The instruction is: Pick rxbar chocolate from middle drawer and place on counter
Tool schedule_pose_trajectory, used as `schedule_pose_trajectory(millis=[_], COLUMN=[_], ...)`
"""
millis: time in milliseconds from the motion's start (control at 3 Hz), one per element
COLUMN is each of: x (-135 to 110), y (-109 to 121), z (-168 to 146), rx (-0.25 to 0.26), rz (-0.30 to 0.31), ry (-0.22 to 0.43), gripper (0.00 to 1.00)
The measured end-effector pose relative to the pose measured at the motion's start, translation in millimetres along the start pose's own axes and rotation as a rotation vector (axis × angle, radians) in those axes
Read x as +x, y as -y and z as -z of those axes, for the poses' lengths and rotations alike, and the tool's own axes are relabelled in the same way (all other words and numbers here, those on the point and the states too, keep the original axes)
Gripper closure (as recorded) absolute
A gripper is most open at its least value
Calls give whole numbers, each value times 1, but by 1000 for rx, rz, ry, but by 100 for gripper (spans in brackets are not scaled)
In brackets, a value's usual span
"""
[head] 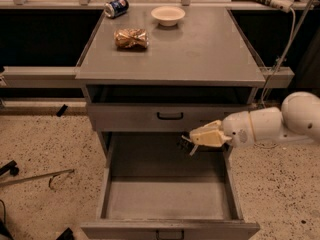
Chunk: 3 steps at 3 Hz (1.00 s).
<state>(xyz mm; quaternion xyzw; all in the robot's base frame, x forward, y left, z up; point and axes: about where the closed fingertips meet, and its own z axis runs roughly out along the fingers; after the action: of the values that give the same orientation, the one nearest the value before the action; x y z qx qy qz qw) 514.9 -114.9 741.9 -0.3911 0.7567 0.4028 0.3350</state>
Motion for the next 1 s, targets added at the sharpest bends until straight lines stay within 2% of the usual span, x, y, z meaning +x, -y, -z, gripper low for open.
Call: schedule_pose_trajectory(millis=[333,667,1000], x=[-86,-113,-113], y=[-17,-9,-9], z=[29,53,53], rx=[-68,-32,-32], rz=[73,111,111], ry=[58,102,102], gripper=[100,100,100])
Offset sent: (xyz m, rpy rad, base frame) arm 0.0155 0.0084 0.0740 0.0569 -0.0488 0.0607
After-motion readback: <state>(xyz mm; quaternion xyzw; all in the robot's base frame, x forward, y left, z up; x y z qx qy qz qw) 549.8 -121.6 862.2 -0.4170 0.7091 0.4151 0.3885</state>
